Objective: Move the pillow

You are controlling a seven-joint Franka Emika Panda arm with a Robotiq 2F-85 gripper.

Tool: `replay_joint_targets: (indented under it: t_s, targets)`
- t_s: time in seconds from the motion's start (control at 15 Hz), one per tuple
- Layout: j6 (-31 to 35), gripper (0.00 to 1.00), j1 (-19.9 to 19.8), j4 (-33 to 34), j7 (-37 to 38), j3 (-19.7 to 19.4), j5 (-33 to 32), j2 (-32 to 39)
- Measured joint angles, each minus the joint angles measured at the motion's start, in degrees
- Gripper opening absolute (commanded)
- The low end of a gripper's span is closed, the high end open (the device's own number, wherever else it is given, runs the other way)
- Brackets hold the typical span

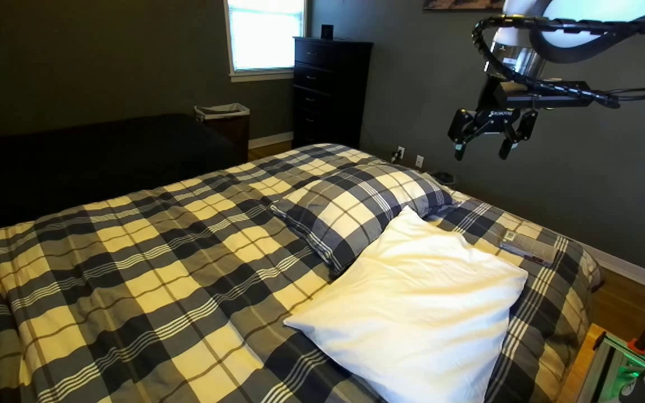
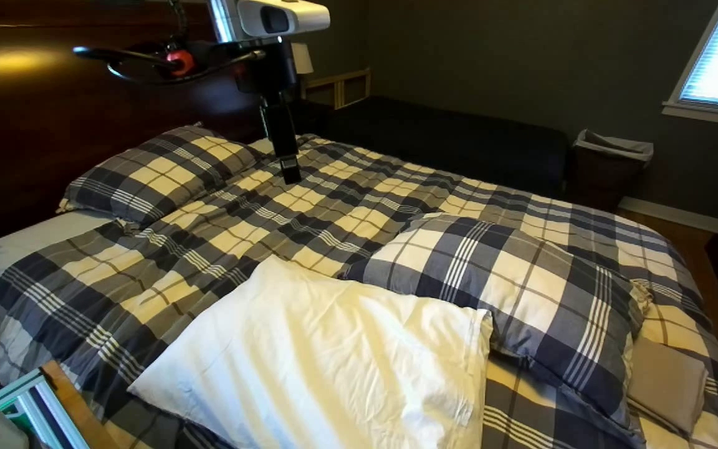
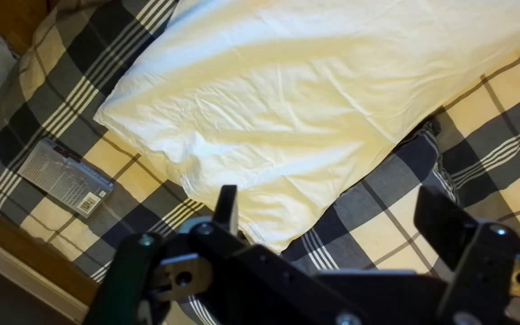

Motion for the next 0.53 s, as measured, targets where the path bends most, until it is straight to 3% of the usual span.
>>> replay_joint_targets:
  t_s: [0.53]
  targets:
    - [-1.3,1.0,-1.48,0.76,-2.06,0.1,-0.07,-1.39]
